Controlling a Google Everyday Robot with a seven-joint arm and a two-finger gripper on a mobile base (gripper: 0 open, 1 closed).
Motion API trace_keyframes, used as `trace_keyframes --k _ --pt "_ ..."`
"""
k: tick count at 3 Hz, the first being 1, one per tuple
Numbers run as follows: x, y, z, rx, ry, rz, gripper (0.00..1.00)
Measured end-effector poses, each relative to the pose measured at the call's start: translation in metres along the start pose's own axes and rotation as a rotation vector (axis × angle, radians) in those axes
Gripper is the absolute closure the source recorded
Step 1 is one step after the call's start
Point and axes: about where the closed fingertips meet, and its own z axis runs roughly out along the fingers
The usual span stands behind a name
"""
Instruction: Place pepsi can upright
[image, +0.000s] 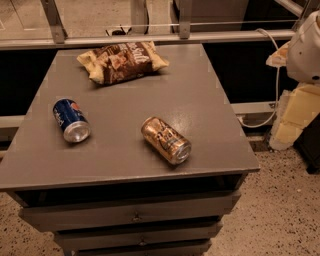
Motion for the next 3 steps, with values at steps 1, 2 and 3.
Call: trace_keyframes --k 1,2,3 --pt "0.000 0.000 0.000 0.000 0.000 0.000 0.00" --pt "-0.040 -0.012 0.024 -0.016 -0.053 0.060 0.00" --pt "-0.107 -0.030 0.047 -0.029 -0.124 0.174 0.00"
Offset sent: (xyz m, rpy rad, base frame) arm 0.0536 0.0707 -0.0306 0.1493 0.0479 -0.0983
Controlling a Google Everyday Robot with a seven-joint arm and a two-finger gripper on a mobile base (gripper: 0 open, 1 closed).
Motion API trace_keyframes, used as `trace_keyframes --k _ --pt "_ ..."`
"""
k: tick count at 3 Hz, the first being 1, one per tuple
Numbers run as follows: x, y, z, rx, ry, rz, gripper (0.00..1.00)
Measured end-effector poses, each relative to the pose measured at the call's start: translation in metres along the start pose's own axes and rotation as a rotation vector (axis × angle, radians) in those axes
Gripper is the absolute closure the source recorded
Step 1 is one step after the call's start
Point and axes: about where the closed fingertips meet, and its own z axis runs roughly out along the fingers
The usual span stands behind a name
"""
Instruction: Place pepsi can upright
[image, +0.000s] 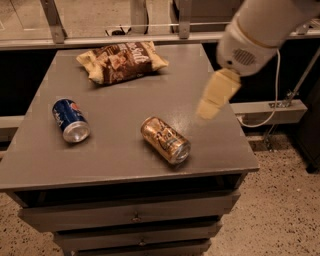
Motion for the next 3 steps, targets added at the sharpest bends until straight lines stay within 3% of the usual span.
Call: trace_keyframes --k 1,2,3 --pt "-0.060 -0.001 0.009 -0.011 -0.060 0.062 0.00" --pt "-0.060 -0.001 0.009 -0.011 -0.060 0.062 0.00" --pt "-0.114 -0.006 0.036 -0.010 -0.106 0.102 0.00"
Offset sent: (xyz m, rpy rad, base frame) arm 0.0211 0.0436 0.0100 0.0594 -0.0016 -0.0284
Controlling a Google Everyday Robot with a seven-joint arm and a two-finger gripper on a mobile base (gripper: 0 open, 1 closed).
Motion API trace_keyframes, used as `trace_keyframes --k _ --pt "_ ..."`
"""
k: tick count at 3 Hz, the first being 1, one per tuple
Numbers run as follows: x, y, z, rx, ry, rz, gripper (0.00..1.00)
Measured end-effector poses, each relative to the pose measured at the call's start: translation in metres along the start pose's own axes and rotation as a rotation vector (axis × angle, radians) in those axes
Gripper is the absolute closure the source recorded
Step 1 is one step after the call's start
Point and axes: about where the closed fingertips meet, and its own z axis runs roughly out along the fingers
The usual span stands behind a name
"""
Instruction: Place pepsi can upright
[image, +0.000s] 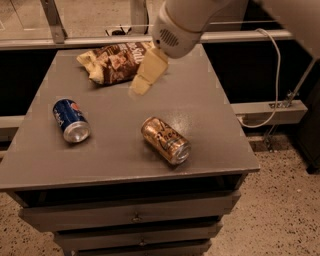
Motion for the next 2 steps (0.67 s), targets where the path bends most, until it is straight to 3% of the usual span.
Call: trace_keyframes --k 1,2 --pt "-0.058 0.003 0.048 -0.032 -0.029 0.077 0.00" --pt "-0.114 0.017 0.105 -0.092 -0.026 0.224 0.00"
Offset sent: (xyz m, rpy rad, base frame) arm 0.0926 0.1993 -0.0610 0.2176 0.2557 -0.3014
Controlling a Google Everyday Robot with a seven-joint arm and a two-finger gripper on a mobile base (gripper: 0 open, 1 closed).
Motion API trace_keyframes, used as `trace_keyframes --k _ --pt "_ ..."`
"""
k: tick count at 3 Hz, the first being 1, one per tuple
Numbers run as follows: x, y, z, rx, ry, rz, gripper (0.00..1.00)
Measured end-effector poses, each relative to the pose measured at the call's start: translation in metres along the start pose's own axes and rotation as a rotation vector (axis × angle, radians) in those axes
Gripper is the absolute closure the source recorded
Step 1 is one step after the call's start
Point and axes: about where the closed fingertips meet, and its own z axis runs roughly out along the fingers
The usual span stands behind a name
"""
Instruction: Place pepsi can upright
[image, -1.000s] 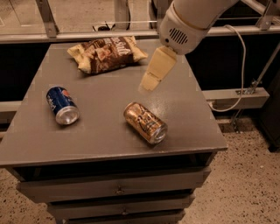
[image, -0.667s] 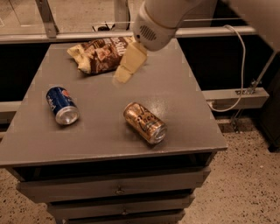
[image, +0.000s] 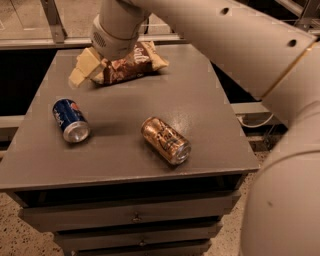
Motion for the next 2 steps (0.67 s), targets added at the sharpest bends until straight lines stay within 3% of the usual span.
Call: trace_keyframes --k 1,2 --pt "-0.016 0.022 0.030 -0.029 0.032 0.120 0.00" --pt "-0.023 0.046 0.053 -0.017 0.077 0.191 0.00"
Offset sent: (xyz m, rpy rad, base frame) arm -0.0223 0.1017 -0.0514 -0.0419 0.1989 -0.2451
